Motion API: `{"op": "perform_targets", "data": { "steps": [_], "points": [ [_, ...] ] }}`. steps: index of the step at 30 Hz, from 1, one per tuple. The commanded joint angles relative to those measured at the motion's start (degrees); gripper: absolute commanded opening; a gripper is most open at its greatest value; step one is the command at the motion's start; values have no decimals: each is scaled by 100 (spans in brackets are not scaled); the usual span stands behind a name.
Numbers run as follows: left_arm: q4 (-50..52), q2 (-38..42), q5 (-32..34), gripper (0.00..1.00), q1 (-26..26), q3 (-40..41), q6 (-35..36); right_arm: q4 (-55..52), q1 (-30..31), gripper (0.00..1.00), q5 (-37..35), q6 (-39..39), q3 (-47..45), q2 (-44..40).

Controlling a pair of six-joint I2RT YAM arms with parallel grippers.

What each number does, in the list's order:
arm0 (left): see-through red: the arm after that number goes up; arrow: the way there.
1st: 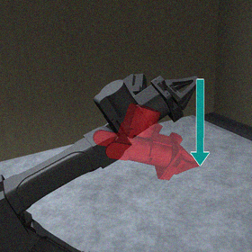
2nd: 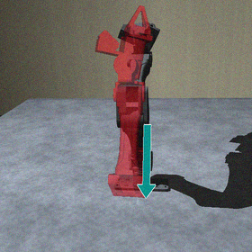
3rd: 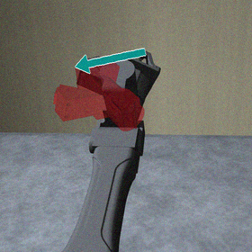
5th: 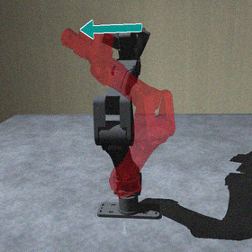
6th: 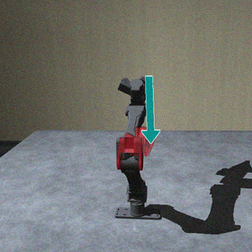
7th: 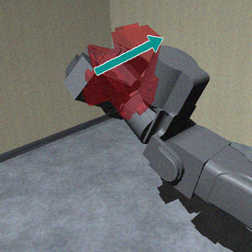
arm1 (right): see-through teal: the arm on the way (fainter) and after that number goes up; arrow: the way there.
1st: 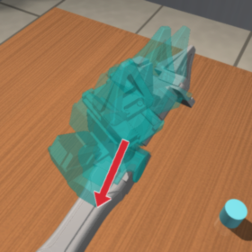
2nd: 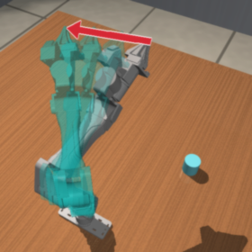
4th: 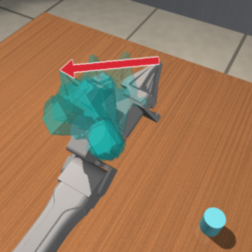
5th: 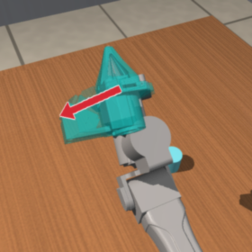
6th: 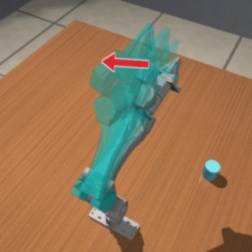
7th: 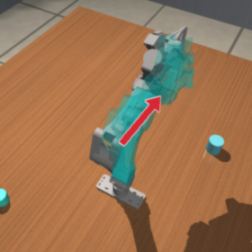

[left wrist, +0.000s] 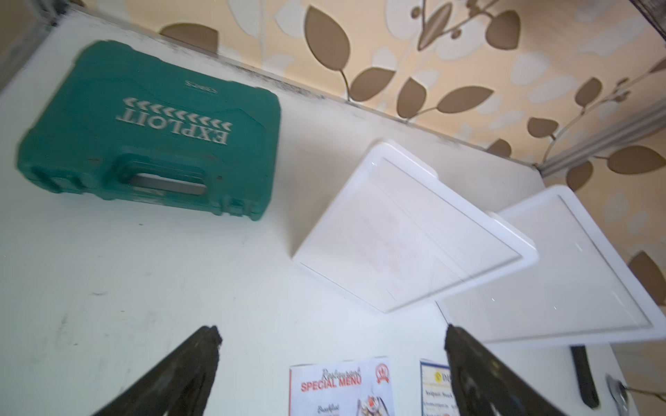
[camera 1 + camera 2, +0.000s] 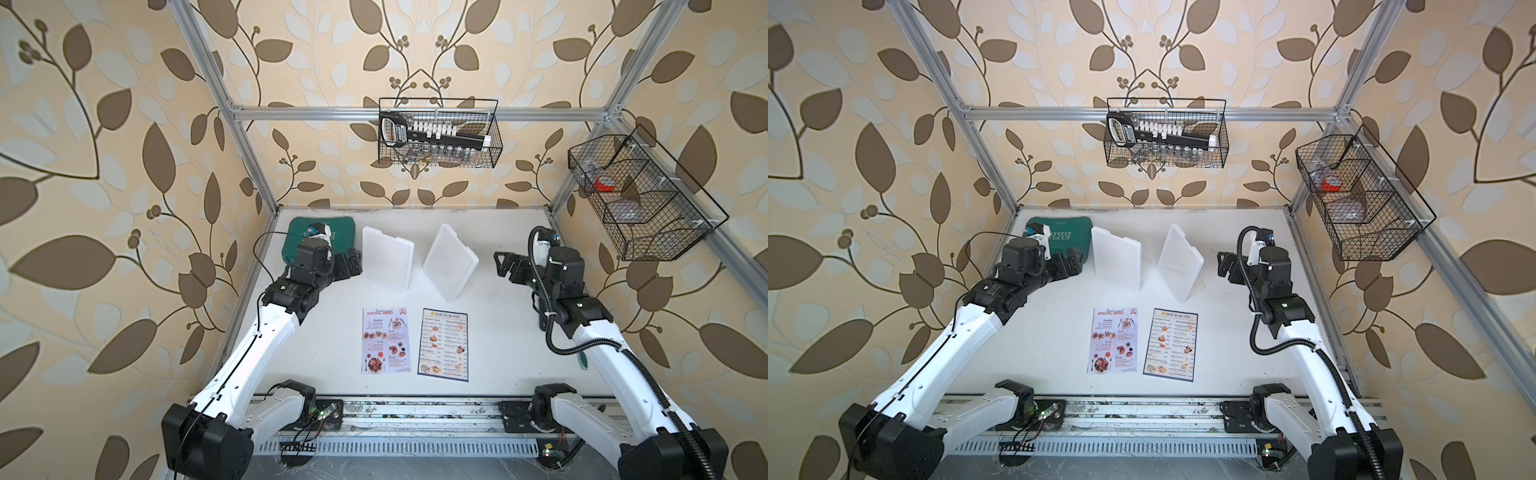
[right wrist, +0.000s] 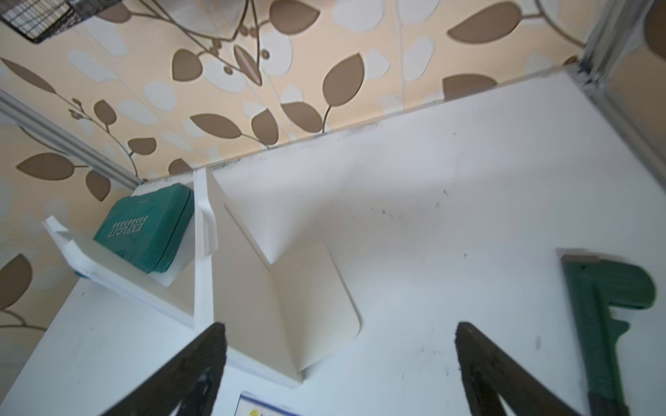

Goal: Insert the menus into the narrow rack
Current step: Pick up the menu from the center of the board.

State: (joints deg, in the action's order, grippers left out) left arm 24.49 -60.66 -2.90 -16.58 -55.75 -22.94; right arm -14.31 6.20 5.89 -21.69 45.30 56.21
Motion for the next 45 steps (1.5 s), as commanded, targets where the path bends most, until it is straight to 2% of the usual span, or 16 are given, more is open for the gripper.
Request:
{"op": "perform_targets", "data": {
  "steps": [1,4,8,13,17,23,34,45],
  "points": [
    [838,-28,-908,97,-267,-68,-190,-771,296,99,356,-399,-160,-148],
    [921,151,-1154,97,-630,213,-428,-927,619,99,269,-655,-360,-300],
    [1025,418,-1158,97,-1095,598,-805,-1163,1092,96,191,-1022,-655,-354],
    [476,561,-1339,94,-1653,1346,-1444,-976,1596,95,271,-1583,-1205,-436],
    [-50,365,-1076,91,-2284,1676,-1833,-608,1674,94,646,-1969,-1768,-687],
    [-446,-463,-821,84,-2987,1577,-1998,-498,1698,91,891,-2181,-2198,-961],
    [-1059,-1478,-986,73,-3372,1384,-2057,-318,1709,91,1095,-2294,-2535,-778],
    [-1491,-2364,-1322,64,-3465,1192,-2013,79,1702,91,1203,-2381,-2655,-272]
  ]
}}
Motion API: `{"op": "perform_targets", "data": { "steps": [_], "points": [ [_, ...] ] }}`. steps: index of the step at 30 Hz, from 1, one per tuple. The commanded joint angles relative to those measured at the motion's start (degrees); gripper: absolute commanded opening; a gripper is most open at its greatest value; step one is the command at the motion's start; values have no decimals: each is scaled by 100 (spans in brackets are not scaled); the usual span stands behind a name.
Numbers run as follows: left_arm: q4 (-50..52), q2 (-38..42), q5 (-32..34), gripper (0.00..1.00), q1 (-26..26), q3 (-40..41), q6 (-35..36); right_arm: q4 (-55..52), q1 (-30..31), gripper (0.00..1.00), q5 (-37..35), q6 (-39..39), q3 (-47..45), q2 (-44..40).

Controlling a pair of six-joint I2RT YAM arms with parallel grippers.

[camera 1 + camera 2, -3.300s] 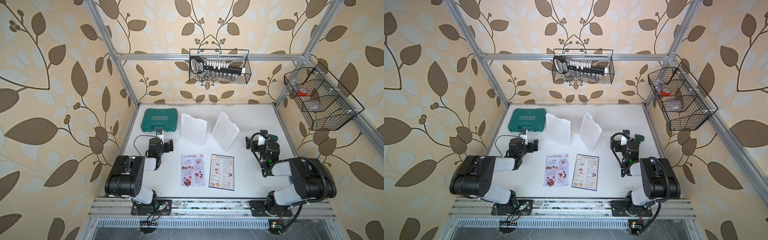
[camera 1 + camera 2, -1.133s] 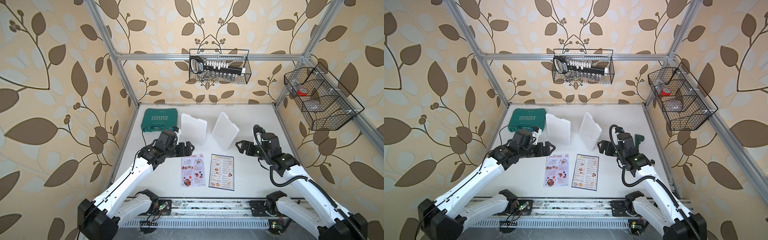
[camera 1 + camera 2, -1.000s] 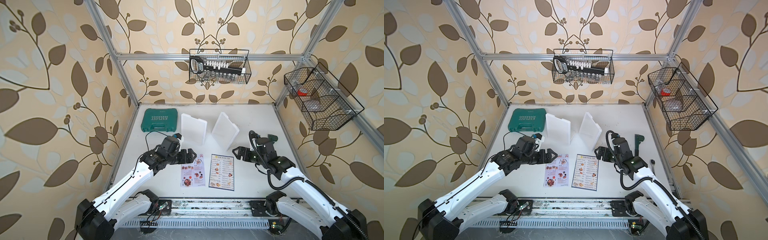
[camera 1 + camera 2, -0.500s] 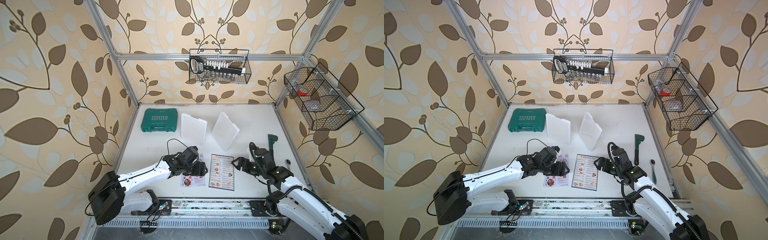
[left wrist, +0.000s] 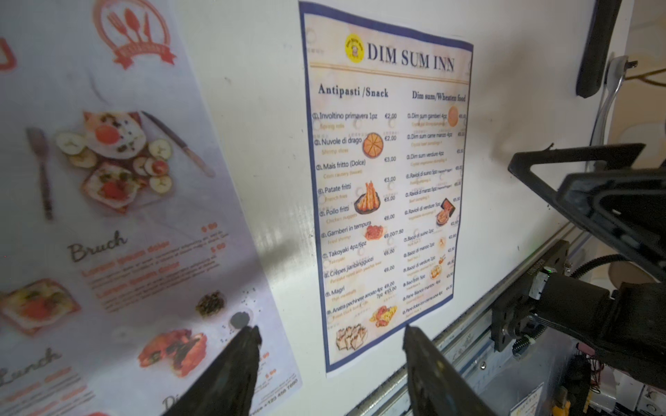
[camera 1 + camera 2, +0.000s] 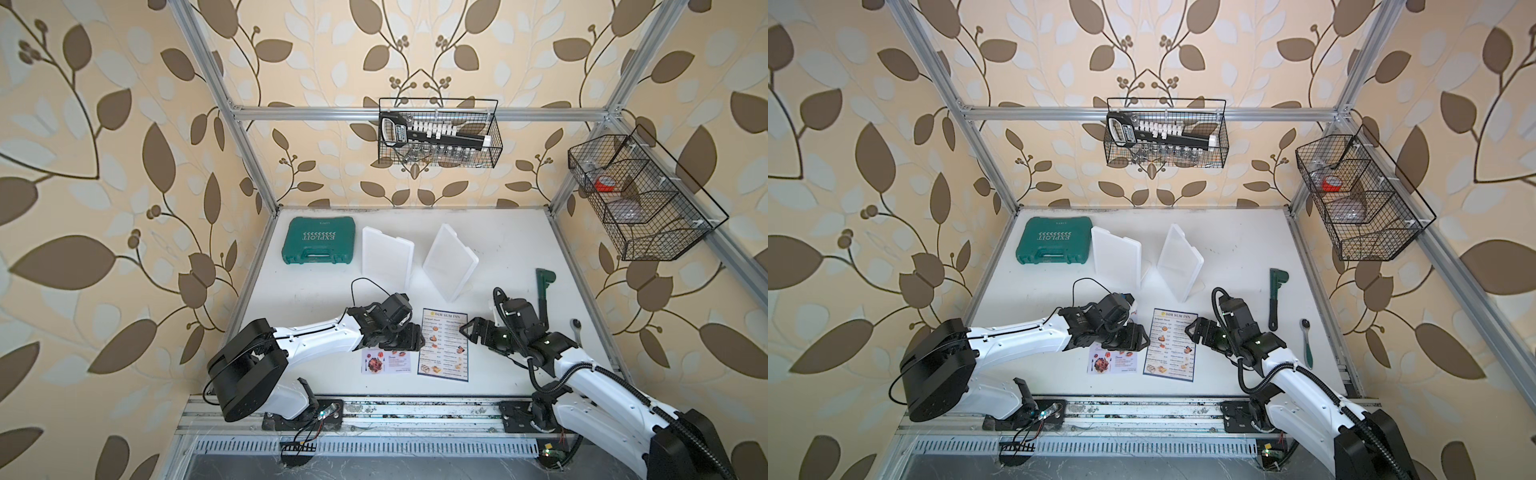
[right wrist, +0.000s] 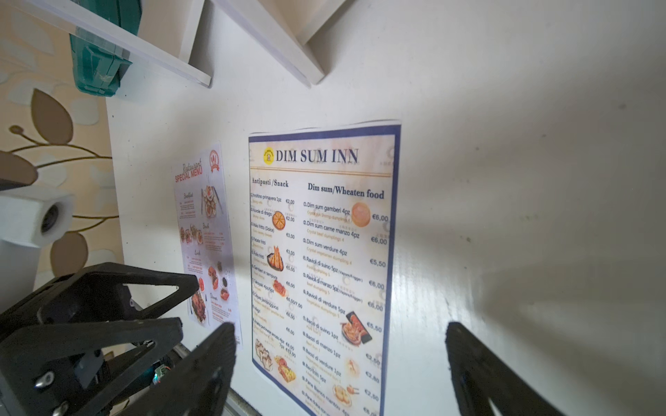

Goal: Insert the menus into the narrow rack
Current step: Pick up the menu from the center of the board.

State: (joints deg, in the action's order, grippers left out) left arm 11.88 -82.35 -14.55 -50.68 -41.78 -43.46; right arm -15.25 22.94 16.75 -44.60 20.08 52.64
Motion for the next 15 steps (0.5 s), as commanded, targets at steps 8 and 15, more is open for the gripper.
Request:
{"op": "perform_targets", "data": {
  "steps": [8,15],
  "points": [
    [-531,-657,-395,59,-92,-278,24,323,26,91,144,-163,-250,236],
    [-649,-1004,-541,57,-135,-434,34,497,21,91,275,-263,-333,338]
  ]
}}
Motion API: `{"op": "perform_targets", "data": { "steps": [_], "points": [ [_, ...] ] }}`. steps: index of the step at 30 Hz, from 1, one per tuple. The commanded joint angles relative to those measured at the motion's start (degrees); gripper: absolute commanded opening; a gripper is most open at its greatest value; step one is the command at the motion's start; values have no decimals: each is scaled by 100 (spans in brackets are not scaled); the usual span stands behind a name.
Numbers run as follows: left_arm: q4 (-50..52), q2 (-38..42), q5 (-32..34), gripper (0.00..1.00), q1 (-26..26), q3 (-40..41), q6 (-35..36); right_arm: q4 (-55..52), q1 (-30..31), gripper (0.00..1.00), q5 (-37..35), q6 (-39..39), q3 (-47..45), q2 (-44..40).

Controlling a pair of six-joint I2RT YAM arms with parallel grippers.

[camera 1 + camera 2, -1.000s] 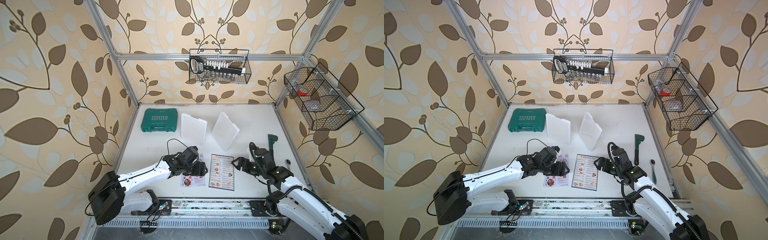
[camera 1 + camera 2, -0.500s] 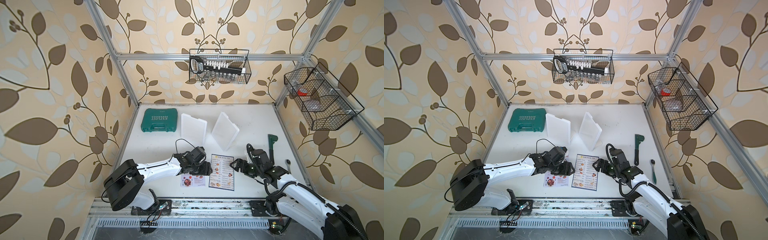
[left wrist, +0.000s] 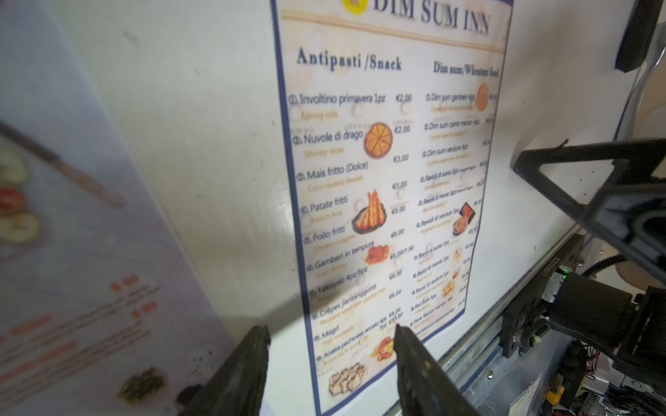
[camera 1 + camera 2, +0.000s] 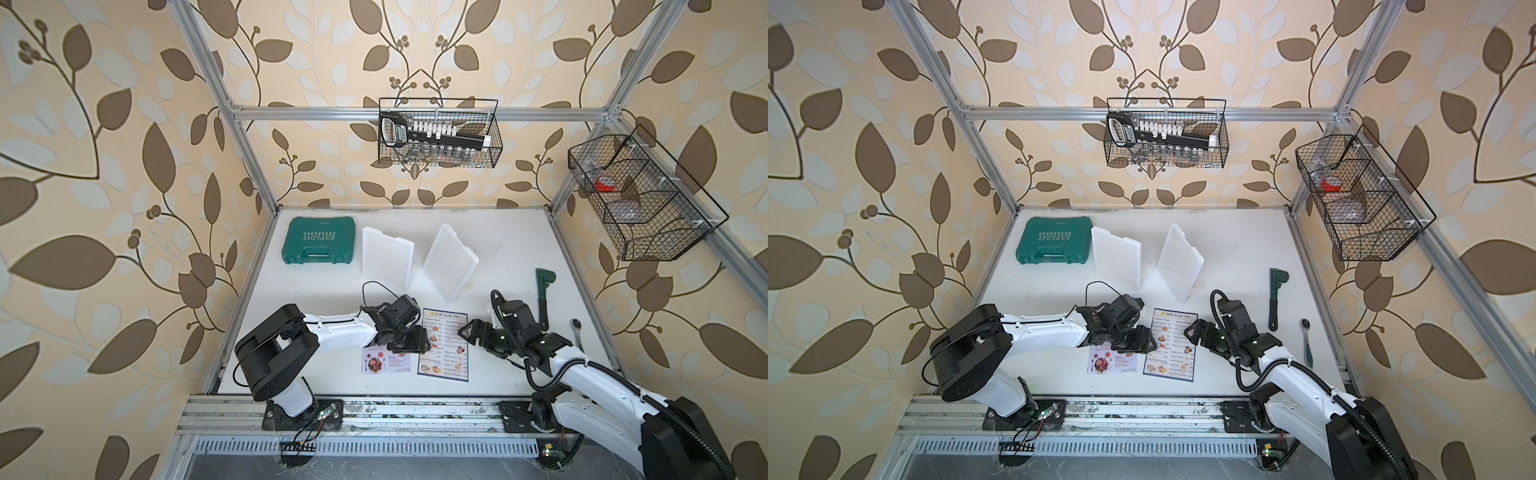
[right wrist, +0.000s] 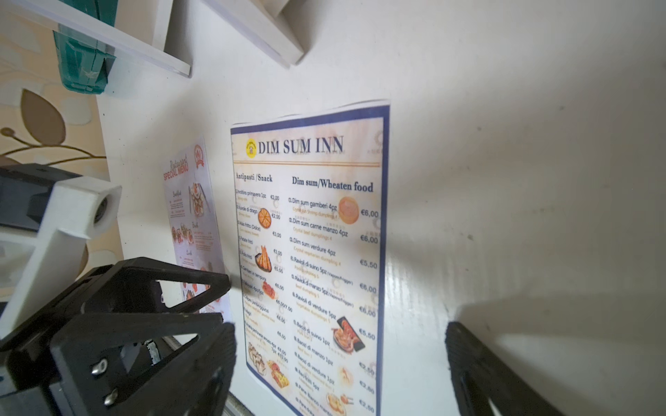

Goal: Insert the menus into the narrow rack
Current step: Pick up the menu from the center of the board.

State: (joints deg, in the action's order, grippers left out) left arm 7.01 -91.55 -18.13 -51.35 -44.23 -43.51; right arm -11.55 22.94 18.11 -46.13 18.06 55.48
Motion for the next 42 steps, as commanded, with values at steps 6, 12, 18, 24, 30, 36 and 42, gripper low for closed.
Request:
{"op": "perform_targets", "data": {
  "steps": [6,12,18,24,30,36,42],
  "points": [
    [-370,-323,-353,56,-91,-209,1,411,28,90,375,-225,-248,240],
    [-577,-465,-468,55,-121,-201,0,683,69,90,557,-332,-319,474],
    [-848,-531,-628,55,-138,-158,9,934,93,90,709,-417,-291,693],
    [-1061,-560,-763,55,-156,-122,42,1089,134,90,782,-435,-236,926],
    [-1283,-565,-898,56,-164,-68,70,1155,175,90,826,-432,-185,1008],
    [-1216,-446,-912,58,-173,-42,217,1069,189,90,852,-316,-107,1081],
    [-1158,-460,-920,59,-173,-103,281,1017,343,89,838,-192,74,1368]
  ]
}}
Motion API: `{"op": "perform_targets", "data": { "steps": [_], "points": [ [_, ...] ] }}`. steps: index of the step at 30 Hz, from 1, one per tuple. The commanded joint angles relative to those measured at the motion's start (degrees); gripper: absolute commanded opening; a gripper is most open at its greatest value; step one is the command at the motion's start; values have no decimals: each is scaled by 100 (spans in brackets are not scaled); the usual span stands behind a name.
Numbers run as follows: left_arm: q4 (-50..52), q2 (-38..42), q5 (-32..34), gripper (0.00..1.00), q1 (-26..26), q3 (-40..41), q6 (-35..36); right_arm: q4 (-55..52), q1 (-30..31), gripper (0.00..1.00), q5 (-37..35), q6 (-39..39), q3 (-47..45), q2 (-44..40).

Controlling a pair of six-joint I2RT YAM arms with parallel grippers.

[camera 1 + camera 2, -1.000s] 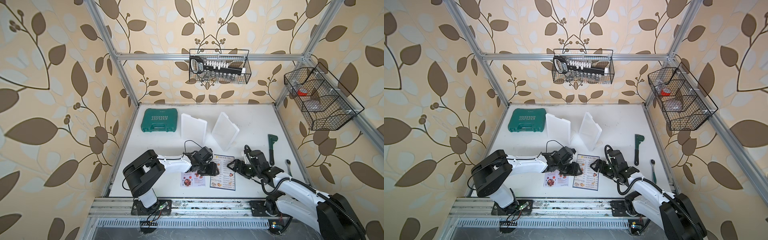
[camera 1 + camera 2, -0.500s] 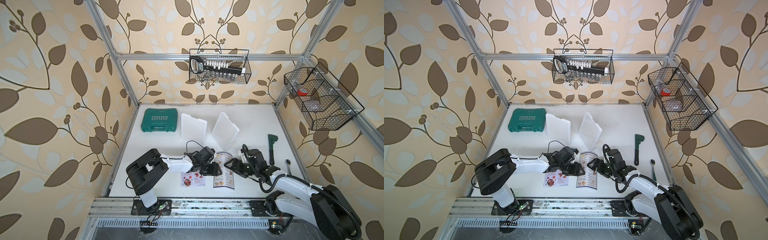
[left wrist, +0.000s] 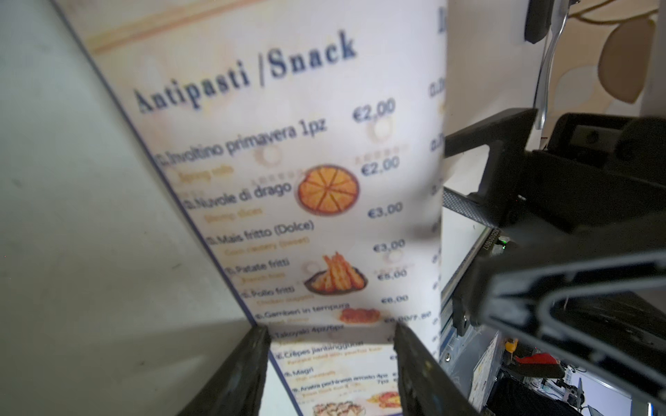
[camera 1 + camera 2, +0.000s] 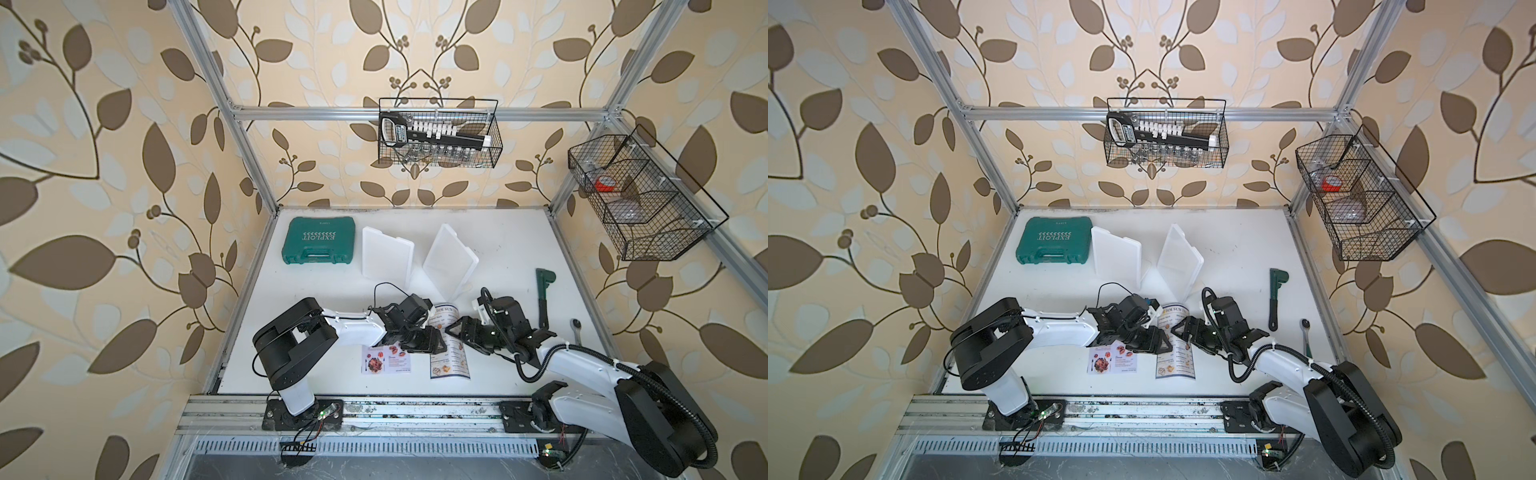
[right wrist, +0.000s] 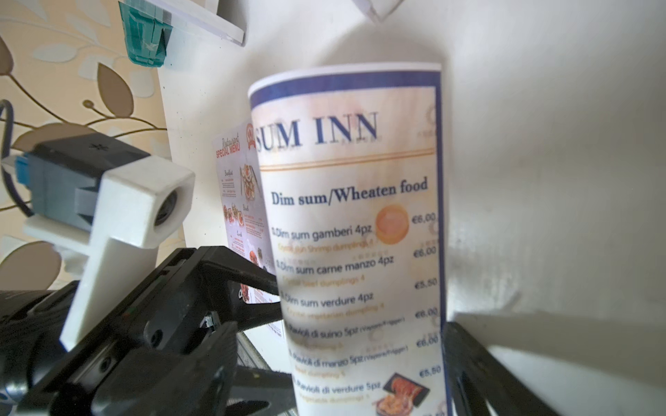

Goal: Insert the menus into the narrow rack
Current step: Pick up the menu from the center of the board.

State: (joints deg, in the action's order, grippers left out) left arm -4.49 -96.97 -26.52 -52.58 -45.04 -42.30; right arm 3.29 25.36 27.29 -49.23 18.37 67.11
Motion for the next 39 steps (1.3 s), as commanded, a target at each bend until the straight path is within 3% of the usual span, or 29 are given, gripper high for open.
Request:
{"op": "perform_targets", "data": {
  "steps": [1,12,19,29,39],
  "points": [
    [-8,85,-81,59,-51,-23,173,-486,143,88,-119,134,67,245],
    [75,55,-65,59,-51,-60,232,-553,268,73,-381,80,27,249],
    [137,120,-20,60,-50,-58,263,-670,268,50,-505,76,-31,15],
    [1182,817,578,65,-51,-366,687,-769,262,43,-534,79,15,-412],
    [2600,1926,1296,74,6,-991,1350,-1722,263,42,-468,363,630,-1659]
  ]
}}
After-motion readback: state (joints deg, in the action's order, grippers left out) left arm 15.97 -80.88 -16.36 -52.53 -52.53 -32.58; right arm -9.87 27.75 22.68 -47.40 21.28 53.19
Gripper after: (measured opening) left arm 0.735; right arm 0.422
